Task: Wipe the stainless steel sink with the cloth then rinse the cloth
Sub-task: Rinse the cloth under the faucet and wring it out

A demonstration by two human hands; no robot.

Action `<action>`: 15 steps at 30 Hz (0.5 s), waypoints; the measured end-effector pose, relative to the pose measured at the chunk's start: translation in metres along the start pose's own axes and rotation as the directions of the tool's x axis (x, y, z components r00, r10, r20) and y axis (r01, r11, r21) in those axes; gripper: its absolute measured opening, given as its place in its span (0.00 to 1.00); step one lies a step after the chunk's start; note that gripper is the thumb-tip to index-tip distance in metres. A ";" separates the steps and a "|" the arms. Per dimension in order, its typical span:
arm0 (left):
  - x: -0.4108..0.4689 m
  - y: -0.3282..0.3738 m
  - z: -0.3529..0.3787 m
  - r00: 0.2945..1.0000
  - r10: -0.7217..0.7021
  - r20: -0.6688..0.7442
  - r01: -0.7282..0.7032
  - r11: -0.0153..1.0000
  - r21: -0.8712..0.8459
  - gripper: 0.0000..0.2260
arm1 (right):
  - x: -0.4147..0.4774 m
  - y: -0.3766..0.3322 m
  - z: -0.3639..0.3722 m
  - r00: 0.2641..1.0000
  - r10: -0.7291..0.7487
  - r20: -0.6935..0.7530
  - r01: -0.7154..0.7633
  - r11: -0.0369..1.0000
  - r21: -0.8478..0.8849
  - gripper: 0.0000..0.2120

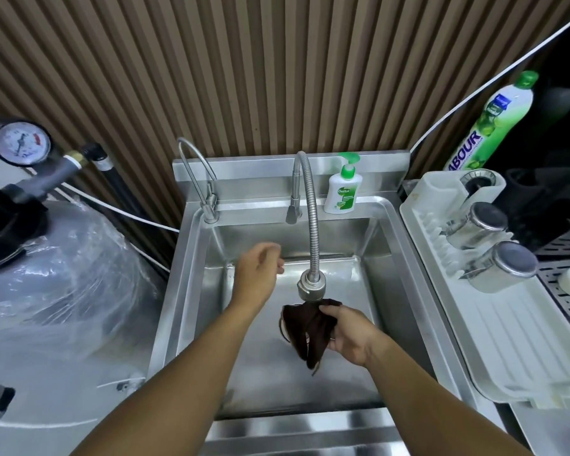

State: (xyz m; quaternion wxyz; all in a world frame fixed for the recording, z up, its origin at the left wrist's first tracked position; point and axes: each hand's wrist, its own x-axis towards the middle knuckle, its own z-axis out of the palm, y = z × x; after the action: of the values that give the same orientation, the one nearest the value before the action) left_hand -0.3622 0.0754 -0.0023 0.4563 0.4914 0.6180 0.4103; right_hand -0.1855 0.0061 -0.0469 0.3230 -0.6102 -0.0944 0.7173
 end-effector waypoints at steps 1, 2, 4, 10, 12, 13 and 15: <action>0.013 -0.002 0.001 1.000 -0.019 -0.018 0.019 1.000 0.006 0.06 | 0.001 -0.001 0.000 1.000 0.007 0.006 -0.007 1.000 0.001 0.13; 0.027 -0.003 0.003 0.999 -0.044 -0.019 0.044 0.999 0.014 0.03 | 0.003 -0.001 0.000 1.000 0.014 0.013 -0.014 1.000 0.002 0.13; 0.057 -0.005 0.013 0.994 -0.111 0.018 0.111 0.993 0.045 0.11 | 0.005 -0.002 -0.001 0.999 0.023 0.024 -0.023 1.000 0.001 0.13; 0.120 0.002 0.055 0.985 -0.156 0.079 0.133 0.961 0.244 0.30 | 0.014 -0.006 -0.005 0.998 0.012 0.064 -0.012 1.000 0.006 0.14; 0.131 0.000 0.062 0.988 -0.143 0.049 0.123 0.948 0.294 0.21 | 0.016 -0.007 -0.007 0.997 0.002 0.074 -0.003 1.000 0.008 0.13; 0.134 -0.002 0.064 0.992 -0.125 0.024 0.112 0.946 0.305 0.18 | 0.017 -0.007 -0.008 0.997 -0.001 0.082 0.000 1.000 0.013 0.13; 0.136 -0.005 0.064 0.997 -0.082 -0.015 0.082 0.943 0.324 0.17 | 0.018 -0.007 -0.009 0.995 -0.003 0.104 0.002 1.000 0.015 0.12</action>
State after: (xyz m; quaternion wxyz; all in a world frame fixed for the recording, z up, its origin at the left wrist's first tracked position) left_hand -0.3152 0.2114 -0.0446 0.3856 0.5332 0.6973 0.2842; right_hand -0.1755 0.0195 -0.0600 0.3232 -0.5694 -0.1064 0.7483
